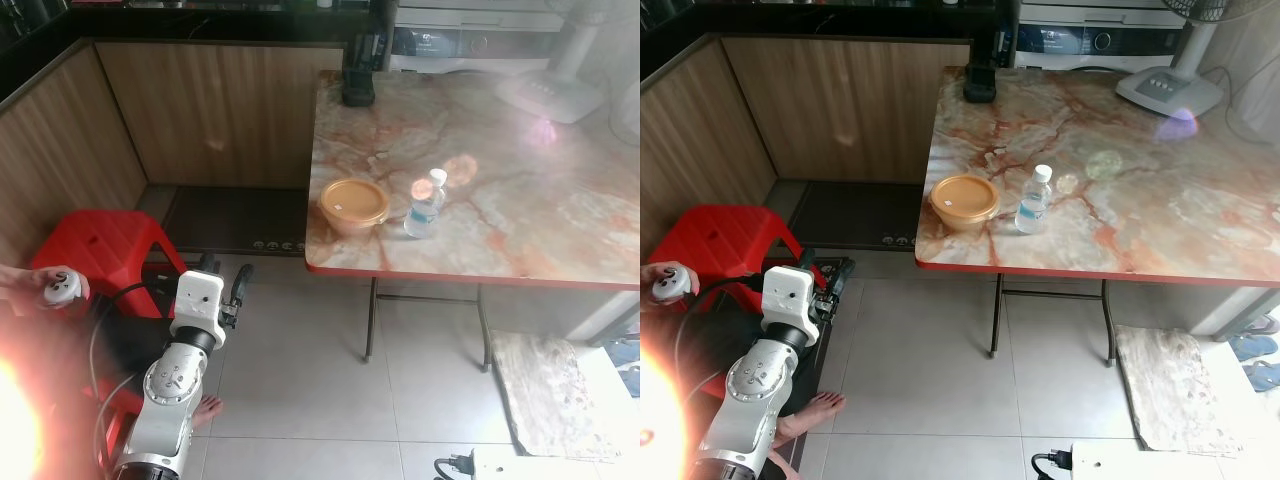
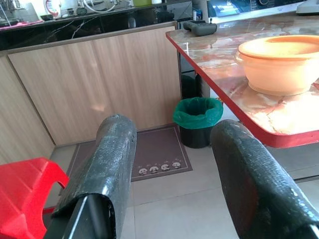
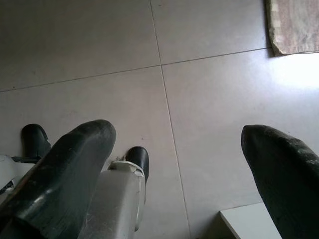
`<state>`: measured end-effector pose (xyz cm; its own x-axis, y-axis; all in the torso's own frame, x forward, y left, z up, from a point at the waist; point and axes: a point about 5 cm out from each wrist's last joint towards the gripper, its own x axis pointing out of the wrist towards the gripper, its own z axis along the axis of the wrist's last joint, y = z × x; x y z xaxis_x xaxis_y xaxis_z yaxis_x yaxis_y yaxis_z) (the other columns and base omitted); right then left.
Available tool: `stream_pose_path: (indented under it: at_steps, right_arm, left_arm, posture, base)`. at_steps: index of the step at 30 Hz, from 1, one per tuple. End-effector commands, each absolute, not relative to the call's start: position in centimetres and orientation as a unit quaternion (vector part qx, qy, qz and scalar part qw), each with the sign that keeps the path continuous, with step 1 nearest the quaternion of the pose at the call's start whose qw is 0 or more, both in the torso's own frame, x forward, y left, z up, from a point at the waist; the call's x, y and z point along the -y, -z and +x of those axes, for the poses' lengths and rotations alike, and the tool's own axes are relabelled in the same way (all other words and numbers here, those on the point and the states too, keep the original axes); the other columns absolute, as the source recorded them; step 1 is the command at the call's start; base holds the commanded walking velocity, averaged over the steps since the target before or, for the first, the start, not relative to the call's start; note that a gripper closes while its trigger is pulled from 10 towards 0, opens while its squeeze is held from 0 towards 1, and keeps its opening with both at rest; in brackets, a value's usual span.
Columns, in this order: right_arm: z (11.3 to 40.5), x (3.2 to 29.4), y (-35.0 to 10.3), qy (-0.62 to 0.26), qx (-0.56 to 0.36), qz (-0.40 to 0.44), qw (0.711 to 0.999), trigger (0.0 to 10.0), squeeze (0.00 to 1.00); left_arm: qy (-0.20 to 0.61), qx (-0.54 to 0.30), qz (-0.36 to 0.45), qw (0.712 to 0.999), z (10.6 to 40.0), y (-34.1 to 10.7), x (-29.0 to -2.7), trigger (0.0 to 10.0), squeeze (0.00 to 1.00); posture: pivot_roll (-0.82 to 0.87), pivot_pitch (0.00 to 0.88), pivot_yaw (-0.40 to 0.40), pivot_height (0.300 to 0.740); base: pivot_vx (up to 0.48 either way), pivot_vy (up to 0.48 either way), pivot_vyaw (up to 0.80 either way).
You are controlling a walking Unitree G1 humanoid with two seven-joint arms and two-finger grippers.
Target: Restocking fridge
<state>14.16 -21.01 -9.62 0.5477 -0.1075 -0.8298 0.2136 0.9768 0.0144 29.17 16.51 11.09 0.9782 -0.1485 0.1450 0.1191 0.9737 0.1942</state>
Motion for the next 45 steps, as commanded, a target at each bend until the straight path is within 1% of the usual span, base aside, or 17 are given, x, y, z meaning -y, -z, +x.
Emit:
stream_pose_path:
  at_steps: [1,11,12,13,14,16,43,45]
  right_arm:
    - [13.8,21.0,9.8,0.094,-0.472,0.057,0.874,10.0,0.0]
    - [13.8,21.0,9.8,0.094,-0.472,0.057,0.874,10.0,0.0]
    - [13.7,21.1,9.8,0.097,-0.473,0.056,0.874,10.0,0.0]
    - [12.1,21.5,10.1,0.105,-0.474,0.084,0.87,10.0,0.0]
    - [10.0,22.0,10.5,0.116,-0.472,0.117,0.866,10.0,0.0]
    - [9.6,22.1,10.5,0.118,-0.472,0.123,0.865,10.0,0.0]
    - [9.9,22.0,10.4,0.119,-0.464,0.131,0.868,10.0,0.0]
    - [9.9,22.0,10.4,0.119,-0.463,0.132,0.868,10.0,0.0]
  left_arm:
    - [0.067,0.086,0.087,0.99,29.2,-11.5,-16.5,10.0,0.0]
    - [0.067,0.086,0.087,0.99,29.2,-11.5,-16.5,10.0,0.0]
    - [0.068,0.084,0.087,0.99,29.2,-11.6,-16.5,10.0,0.0]
    - [0.044,0.082,0.063,0.994,29.1,-11.9,-17.4,10.0,0.0]
    - [0.015,0.08,0.032,0.996,28.9,-12.1,-18.6,10.0,0.0]
    - [0.01,0.08,0.026,0.996,28.9,-12.2,-18.8,10.0,0.0]
    - [0.02,0.076,0.028,0.997,28.7,-12.5,-18.5,10.0,0.0]
    - [0.02,0.076,0.028,0.997,28.7,-12.6,-18.5,10.0,0.0]
  posture:
    - [0.09,0.064,-0.041,0.74]
    - [0.09,0.064,-0.041,0.74]
    - [0.0,0.0,0.0,0.74]
    - [0.11,0.065,0.0,0.74]
    - [0.11,0.065,0.0,0.74]
    - [0.11,0.066,-0.001,0.74]
    - [0.12,0.077,-0.002,0.74]
    - [0.12,0.077,-0.002,0.74]
  base:
    - [0.0,0.0,0.0]
    - [0.0,0.0,0.0]
    - [0.0,0.0,0.0]
    - [0.0,0.0,0.0]
    - [0.0,0.0,0.0]
    - [0.0,0.0,0.0]
    - [0.0,0.0,0.0]
    - [0.244,0.0,0.0]
